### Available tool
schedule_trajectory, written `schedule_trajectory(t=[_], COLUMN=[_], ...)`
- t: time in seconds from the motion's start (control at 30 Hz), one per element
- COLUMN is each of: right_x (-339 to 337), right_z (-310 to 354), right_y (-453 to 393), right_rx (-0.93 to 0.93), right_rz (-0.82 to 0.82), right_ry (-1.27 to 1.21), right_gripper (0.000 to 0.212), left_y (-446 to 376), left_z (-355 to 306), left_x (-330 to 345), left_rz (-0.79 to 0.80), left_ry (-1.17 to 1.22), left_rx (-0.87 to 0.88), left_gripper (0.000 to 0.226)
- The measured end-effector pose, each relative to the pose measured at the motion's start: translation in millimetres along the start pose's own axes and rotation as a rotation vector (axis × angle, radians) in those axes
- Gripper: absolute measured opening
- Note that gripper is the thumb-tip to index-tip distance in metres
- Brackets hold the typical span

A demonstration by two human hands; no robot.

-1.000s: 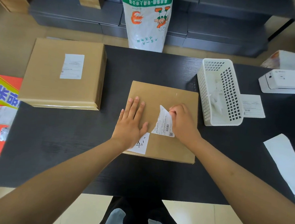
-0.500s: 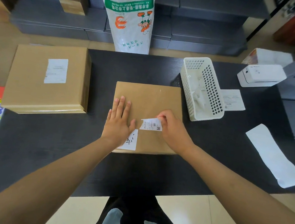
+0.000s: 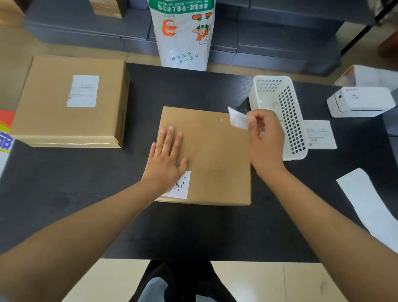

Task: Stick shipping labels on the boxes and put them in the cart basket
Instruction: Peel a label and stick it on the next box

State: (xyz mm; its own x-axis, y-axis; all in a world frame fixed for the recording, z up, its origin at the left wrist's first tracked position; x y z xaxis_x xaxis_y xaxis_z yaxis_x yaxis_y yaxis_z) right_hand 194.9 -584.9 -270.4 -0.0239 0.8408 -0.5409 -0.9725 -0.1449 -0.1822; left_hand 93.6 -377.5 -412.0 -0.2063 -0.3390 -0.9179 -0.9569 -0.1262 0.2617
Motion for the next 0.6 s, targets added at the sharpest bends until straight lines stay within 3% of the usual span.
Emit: schedule_trajectory(t=[0.1, 0.23, 0.33, 0.47, 0.6], right_x=[-6.0, -51.7, -84.3, -88.4, -50.1], right_z=[-25.7, -88.8, -119.6, -137.5, -143.7], right_y=[-4.6, 2.4, 0.4, -21.3, -41.8], right_rx=[0.065, 0.384, 0.497, 0.432, 0.302], right_rz=[-0.001, -0.218, -0.311, -0.155, 0.166], right_ry=[0.1, 0.091, 0.085, 0.271, 0.507], right_gripper=[0.007, 0.009, 0.007, 0.013, 0.03], left_y=[-0.1, -1.3, -1.7, -0.8, 0.4], left_z=[0.5, -0.1, -0.2, -2.6, -5.0], left_x=[-0.6, 0.1, -2.1, -9.1, -13.8], left_rz=[0.001, 0.006, 0.011, 0.005, 0.011], left_ry=[0.004, -0.046, -0.028, 0.048, 0.056], left_rx=[0.008, 0.017, 0.037, 0.046, 0.03], left_gripper=[0.069, 0.067, 0.066, 0.066, 0.066])
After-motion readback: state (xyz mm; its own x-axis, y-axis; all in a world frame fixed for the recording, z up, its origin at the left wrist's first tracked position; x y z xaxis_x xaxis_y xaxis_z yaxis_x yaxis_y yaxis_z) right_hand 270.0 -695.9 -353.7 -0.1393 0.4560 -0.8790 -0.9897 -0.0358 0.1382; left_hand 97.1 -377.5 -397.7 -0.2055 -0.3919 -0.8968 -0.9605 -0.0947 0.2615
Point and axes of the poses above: each hand's wrist, its own y-axis away from the middle knuckle, its own x-axis out of the palm, z = x × y, the point moved 10 cm from there along -y, towards the middle knuckle, and after that the axes turned 4 degrees about z, right-handed, at the moved point
